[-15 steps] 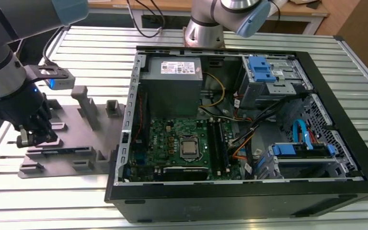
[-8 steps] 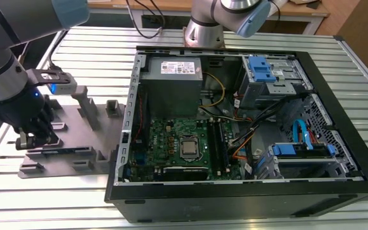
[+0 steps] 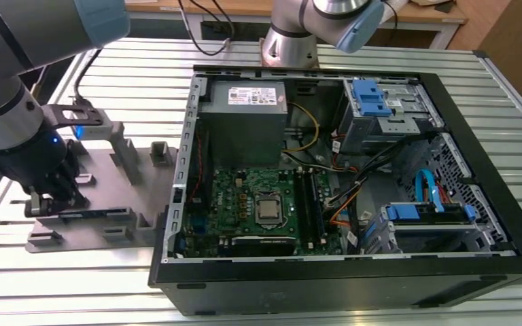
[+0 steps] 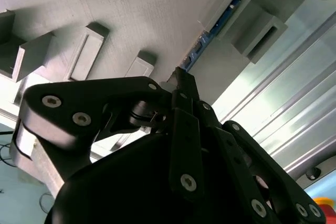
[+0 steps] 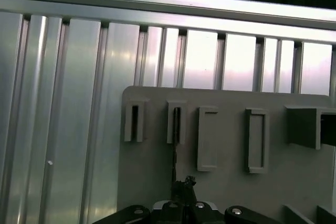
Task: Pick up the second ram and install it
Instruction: 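Pick up the second ram and move it above second insertion slot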
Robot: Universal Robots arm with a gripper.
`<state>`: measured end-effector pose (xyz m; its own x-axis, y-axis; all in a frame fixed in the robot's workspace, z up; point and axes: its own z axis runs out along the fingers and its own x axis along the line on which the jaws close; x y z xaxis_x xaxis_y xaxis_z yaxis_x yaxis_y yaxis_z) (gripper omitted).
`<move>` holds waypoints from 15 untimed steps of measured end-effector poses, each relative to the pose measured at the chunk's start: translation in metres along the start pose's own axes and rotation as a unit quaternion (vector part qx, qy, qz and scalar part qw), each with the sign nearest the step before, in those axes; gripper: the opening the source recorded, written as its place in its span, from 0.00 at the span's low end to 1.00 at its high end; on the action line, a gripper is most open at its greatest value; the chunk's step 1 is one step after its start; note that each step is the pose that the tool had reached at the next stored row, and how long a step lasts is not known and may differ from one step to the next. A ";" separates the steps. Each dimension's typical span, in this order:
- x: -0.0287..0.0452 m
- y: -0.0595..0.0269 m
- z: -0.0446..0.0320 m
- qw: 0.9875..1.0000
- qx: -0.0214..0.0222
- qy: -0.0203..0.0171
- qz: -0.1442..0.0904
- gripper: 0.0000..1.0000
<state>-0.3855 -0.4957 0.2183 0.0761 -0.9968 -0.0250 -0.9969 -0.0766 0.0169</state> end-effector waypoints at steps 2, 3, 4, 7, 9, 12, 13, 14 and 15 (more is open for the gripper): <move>0.0020 -0.0007 0.0002 1.000 0.000 0.000 0.000 0.07; 0.0022 -0.0006 0.0002 1.000 0.000 0.000 0.000 0.07; 0.0022 -0.0006 0.0002 1.000 0.000 0.000 0.000 0.07; 0.0025 -0.0006 0.0002 1.000 0.000 0.000 0.000 0.08; 0.0027 -0.0006 0.0002 1.000 0.000 0.000 0.000 0.21; 0.0031 -0.0006 0.0029 1.000 0.000 0.000 0.001 0.27; 0.0031 -0.0006 0.0045 1.000 0.000 0.000 0.001 0.27; 0.0031 -0.0007 0.0063 1.000 0.000 0.000 0.002 0.27; 0.0032 -0.0007 0.0081 1.000 0.000 0.000 0.003 0.27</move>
<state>-0.3847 -0.4987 0.2101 0.0704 -0.9972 -0.0258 -0.9973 -0.0709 0.0169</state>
